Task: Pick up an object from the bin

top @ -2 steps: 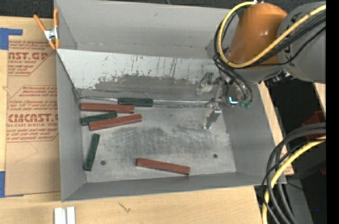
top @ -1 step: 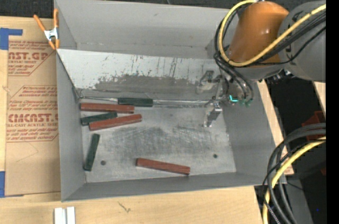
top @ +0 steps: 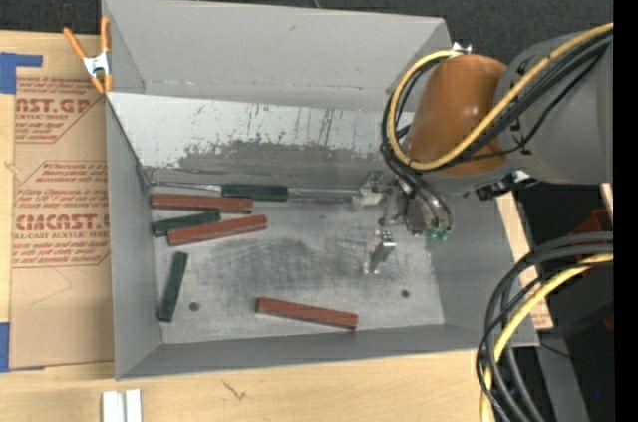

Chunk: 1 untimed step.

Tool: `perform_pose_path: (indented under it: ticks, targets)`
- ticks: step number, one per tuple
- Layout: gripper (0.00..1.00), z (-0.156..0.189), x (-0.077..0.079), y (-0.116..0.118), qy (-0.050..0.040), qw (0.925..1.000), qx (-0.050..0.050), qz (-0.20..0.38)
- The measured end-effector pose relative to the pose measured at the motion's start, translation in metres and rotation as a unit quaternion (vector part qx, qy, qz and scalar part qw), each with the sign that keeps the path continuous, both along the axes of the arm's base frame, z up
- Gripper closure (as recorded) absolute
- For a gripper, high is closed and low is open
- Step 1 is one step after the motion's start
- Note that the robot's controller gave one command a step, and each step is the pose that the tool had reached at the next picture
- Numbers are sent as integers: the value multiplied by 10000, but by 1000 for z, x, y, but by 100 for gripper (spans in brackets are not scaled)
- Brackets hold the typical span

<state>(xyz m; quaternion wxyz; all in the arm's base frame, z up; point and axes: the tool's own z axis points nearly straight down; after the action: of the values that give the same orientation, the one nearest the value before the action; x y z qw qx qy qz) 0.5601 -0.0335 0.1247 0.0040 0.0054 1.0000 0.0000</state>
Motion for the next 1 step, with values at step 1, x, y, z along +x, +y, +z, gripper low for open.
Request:
perform_pose_path:
  ticks: [1]
  targets:
    - [0, -47, 8, 52, 27, 10000, 4, 64]
